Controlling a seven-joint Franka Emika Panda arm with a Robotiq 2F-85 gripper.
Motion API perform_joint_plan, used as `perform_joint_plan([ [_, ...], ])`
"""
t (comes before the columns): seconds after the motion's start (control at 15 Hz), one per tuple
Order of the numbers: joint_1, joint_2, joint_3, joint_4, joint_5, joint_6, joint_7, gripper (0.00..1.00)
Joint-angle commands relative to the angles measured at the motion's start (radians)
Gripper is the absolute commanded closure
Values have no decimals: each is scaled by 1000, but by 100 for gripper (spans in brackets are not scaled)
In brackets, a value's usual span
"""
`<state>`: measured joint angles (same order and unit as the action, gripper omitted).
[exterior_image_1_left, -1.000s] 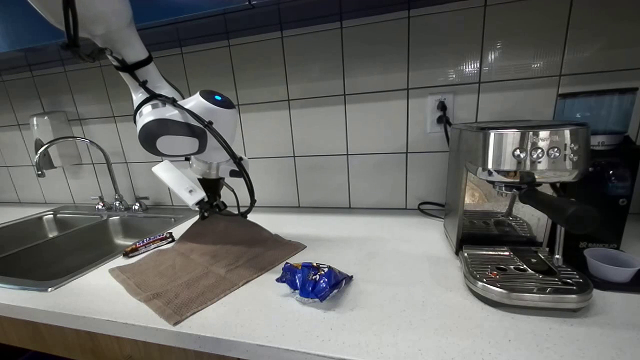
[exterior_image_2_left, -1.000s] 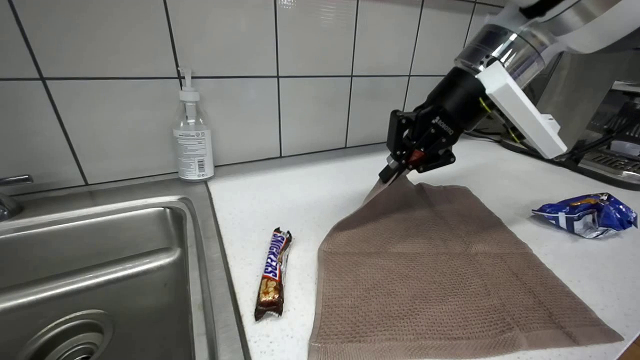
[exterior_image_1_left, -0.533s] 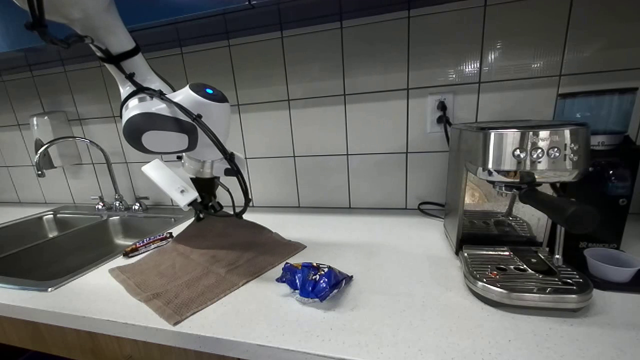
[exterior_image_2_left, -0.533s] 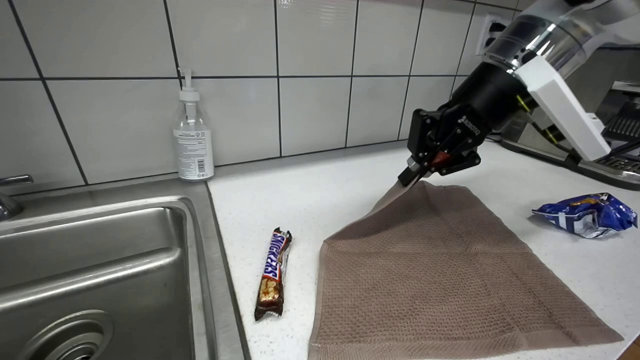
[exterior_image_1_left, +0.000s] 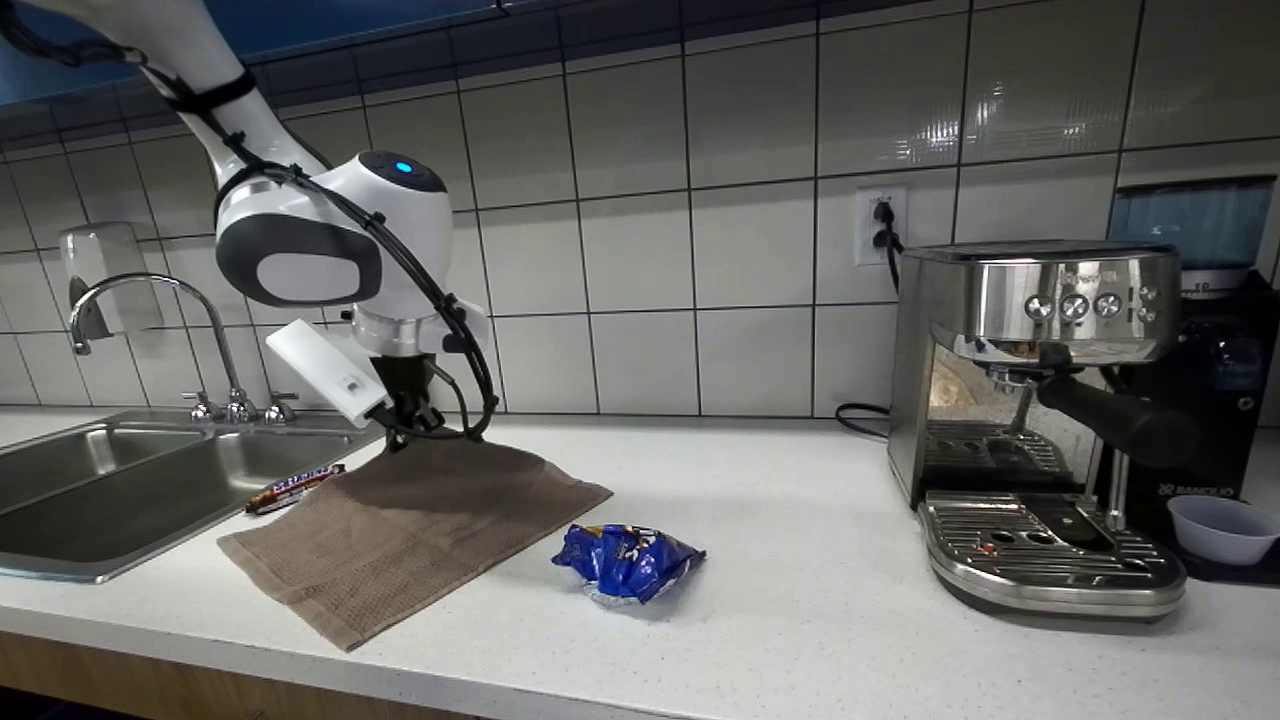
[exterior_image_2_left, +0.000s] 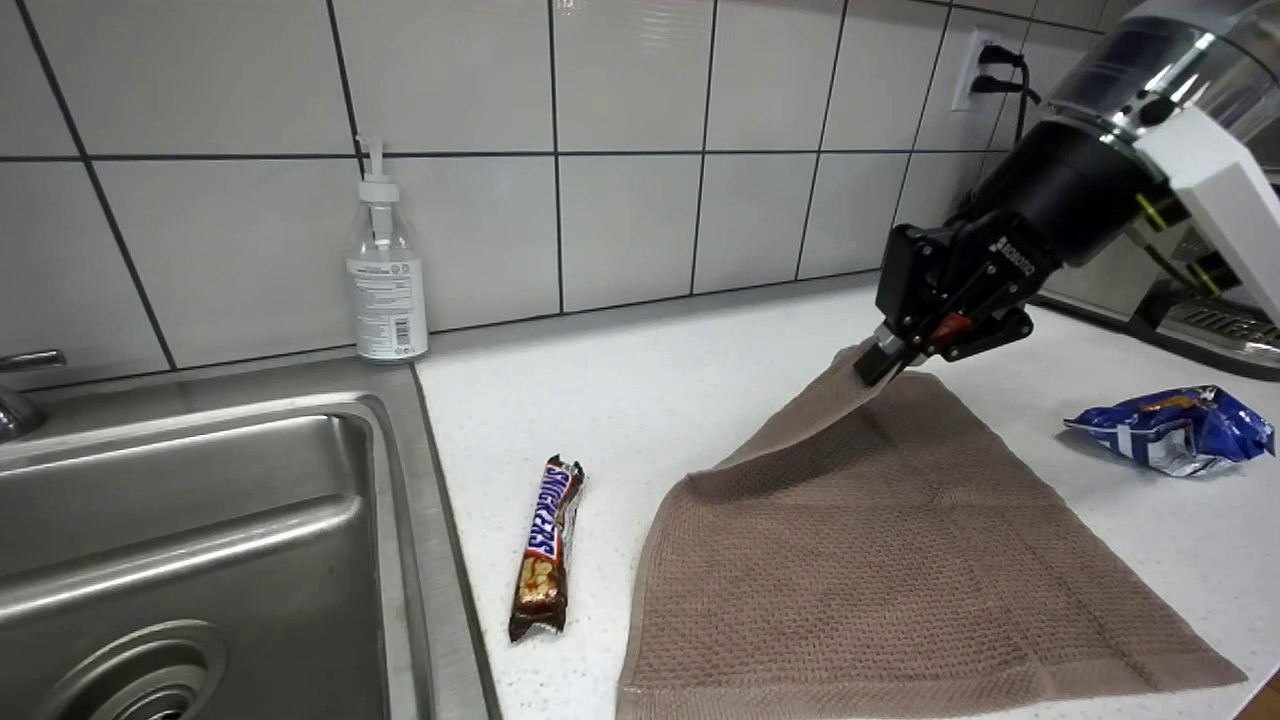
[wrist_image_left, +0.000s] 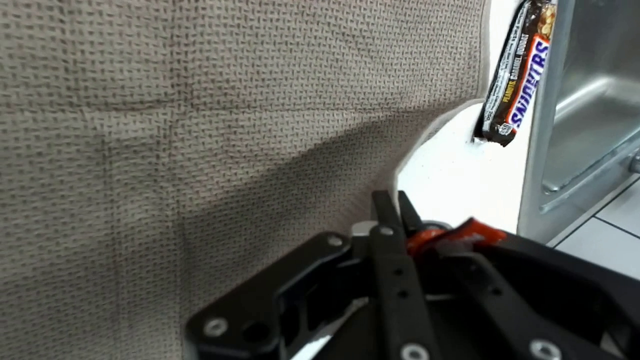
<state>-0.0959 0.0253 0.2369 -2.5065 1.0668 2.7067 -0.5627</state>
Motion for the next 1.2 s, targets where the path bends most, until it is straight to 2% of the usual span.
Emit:
perform_joint_plan([
  [0.0, -2, -71, -1, -66, 33, 0, -40, 99],
  [1.13, 3, -217, -20, -224, 22, -37, -41, 99],
])
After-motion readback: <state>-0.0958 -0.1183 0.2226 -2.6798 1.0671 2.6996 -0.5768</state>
